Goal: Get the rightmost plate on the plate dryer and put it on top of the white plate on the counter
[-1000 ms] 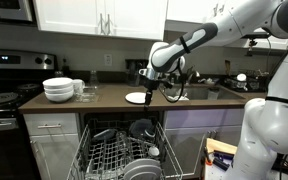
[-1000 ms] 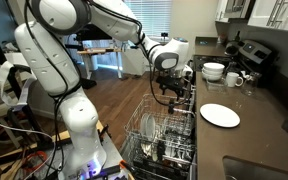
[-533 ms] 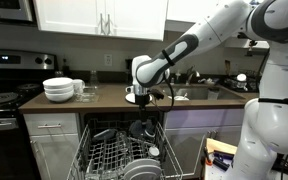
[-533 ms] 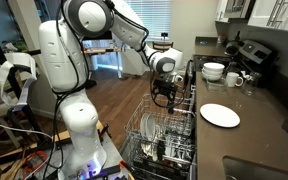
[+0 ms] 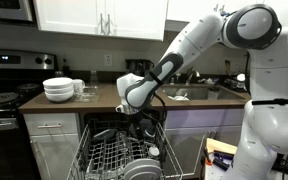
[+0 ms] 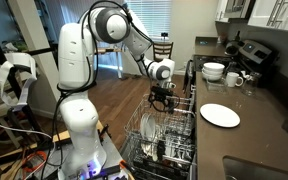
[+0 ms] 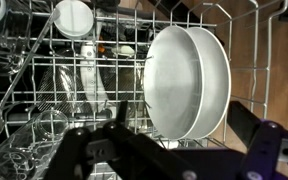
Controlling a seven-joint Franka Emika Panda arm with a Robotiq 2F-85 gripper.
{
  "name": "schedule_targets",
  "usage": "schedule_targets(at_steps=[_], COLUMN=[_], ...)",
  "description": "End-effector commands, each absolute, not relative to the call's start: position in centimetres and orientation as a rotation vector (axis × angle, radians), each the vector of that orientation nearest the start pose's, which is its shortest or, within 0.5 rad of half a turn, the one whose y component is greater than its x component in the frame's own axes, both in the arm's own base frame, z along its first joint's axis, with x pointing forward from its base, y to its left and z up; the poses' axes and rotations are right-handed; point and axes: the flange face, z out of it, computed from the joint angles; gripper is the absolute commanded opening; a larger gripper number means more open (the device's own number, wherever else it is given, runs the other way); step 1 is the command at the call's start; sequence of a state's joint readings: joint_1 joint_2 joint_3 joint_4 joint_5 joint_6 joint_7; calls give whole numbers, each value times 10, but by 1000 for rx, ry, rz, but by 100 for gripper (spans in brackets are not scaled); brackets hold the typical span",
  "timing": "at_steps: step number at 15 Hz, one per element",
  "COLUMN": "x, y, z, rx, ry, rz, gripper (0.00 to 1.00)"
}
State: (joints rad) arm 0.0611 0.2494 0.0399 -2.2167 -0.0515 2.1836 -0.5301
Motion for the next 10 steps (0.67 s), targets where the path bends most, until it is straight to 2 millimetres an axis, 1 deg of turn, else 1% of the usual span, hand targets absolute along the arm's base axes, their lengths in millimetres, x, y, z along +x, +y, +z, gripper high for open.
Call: schedule_targets(at_steps=[1, 3, 5, 6, 10], x=[516, 518, 521, 521, 523], y=[55, 60, 61, 62, 72], z=[234, 220, 216, 216, 196], rx=[-2909, -2905, -2903, -2931, -2931], ry=[-1019, -1029, -1032, -1038, -1103], rz=[465, 501, 507, 486, 482], gripper=[100, 100, 100, 100, 100])
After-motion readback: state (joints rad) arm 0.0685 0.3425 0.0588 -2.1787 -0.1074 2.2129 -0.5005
